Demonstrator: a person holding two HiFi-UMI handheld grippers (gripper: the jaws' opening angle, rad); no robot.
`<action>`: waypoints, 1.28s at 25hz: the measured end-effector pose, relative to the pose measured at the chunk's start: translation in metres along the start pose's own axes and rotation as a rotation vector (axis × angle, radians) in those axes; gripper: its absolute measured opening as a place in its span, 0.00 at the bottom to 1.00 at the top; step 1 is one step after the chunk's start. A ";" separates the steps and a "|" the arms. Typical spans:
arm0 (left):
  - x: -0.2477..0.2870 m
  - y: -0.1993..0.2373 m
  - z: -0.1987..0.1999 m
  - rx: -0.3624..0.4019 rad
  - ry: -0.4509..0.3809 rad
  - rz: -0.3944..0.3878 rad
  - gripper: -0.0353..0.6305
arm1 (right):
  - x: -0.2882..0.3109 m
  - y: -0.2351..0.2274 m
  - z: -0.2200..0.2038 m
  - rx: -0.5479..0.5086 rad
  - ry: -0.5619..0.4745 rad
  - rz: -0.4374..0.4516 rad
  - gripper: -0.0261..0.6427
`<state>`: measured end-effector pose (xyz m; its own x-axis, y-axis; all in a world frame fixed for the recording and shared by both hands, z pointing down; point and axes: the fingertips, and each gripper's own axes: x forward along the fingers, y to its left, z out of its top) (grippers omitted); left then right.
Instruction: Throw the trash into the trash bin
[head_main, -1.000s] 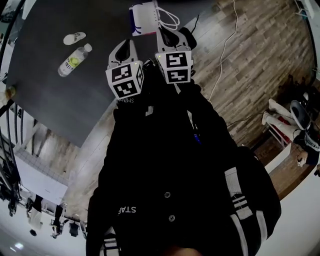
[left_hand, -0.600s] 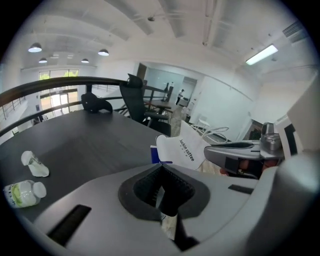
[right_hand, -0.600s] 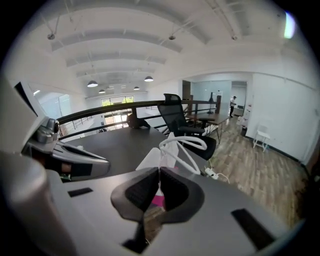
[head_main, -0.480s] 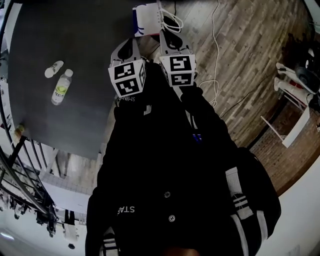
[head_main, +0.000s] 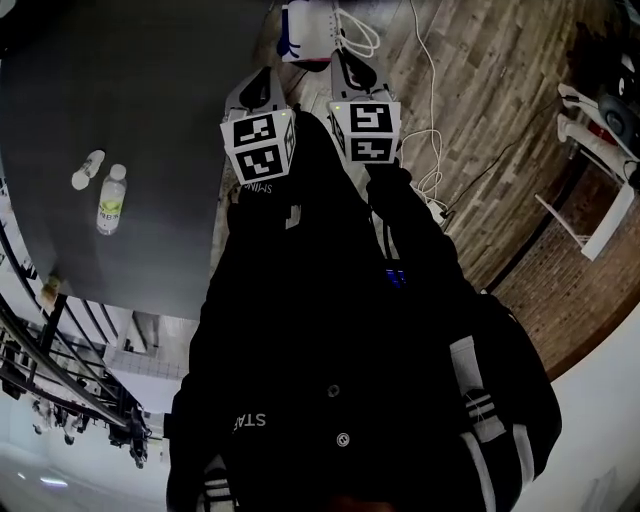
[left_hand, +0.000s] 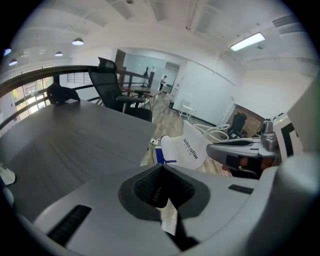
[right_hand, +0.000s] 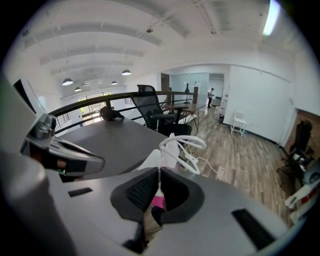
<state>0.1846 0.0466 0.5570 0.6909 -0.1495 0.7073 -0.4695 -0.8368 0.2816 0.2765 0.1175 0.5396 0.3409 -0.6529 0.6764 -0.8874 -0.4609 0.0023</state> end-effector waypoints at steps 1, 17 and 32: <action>0.006 -0.001 -0.003 0.005 0.009 -0.002 0.05 | 0.004 -0.005 -0.006 0.007 0.006 -0.006 0.08; 0.090 -0.028 -0.062 0.045 0.168 -0.044 0.05 | 0.073 -0.048 -0.126 0.119 0.179 -0.049 0.08; 0.189 -0.009 -0.134 0.028 0.288 -0.028 0.05 | 0.159 -0.064 -0.217 0.173 0.278 -0.031 0.08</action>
<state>0.2457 0.0967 0.7749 0.5170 0.0262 0.8556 -0.4340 -0.8535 0.2884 0.3200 0.1733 0.8063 0.2482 -0.4592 0.8530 -0.8040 -0.5888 -0.0831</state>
